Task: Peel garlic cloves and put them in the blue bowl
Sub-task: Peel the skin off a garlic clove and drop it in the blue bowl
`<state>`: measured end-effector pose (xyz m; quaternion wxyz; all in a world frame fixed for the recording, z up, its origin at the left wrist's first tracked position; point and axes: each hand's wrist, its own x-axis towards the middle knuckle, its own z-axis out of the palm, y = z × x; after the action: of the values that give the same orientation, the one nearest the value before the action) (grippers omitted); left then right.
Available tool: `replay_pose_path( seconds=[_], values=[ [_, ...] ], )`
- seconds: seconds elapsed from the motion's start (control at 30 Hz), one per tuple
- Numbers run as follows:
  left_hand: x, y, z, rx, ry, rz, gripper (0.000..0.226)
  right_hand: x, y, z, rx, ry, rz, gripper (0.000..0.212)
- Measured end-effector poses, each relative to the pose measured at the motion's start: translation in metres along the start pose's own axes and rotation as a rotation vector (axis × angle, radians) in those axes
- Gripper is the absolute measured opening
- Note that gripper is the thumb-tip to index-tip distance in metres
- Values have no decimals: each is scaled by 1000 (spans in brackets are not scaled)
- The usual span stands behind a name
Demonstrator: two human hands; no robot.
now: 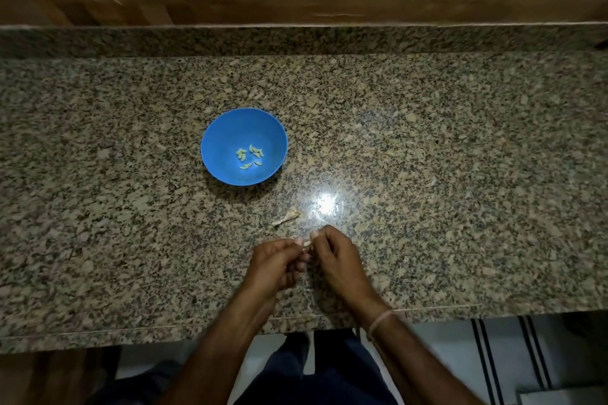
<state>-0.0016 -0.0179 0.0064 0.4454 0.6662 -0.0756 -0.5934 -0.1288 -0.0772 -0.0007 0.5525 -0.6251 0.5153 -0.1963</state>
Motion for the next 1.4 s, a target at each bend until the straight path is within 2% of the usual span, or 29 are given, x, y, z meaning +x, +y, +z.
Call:
replay_pose_path(
  seconds=[0.07,0.13,0.27,0.33,0.4,0.47,0.7,0.83,1.0,1.1,1.2,1.3,1.4],
  values=[
    [3,-2,3,-67,12,-28,23,9,6,-6,-49,-5,-73,35],
    [4,-3,5,-43,93,56,23,16,13,-11,-139,1,-129,34],
    [5,-3,11,162,224,232,20,20,26,-17,-229,19,-188,23],
    [9,-3,13,267,268,289,19,18,22,-18,-167,28,-215,16],
    [10,-3,13,310,248,324,19,17,16,-16,0,-22,-151,8],
    [10,-6,13,312,213,338,17,20,14,-16,98,-39,-57,8],
    [13,-15,12,499,236,451,11,25,17,-24,154,-99,-8,6],
    [10,-12,18,493,294,532,21,24,14,-25,165,-110,-4,5],
    [9,-7,16,389,236,439,15,22,17,-27,166,-110,12,5],
    [9,-5,14,412,214,419,18,21,18,-25,181,-93,53,8],
    [9,-6,11,508,237,434,18,22,19,-22,181,-99,71,11],
    [6,-4,10,720,345,478,16,22,17,-20,207,-111,66,9],
    [1,0,10,910,406,629,15,20,15,-19,255,-109,47,6]
  ],
)
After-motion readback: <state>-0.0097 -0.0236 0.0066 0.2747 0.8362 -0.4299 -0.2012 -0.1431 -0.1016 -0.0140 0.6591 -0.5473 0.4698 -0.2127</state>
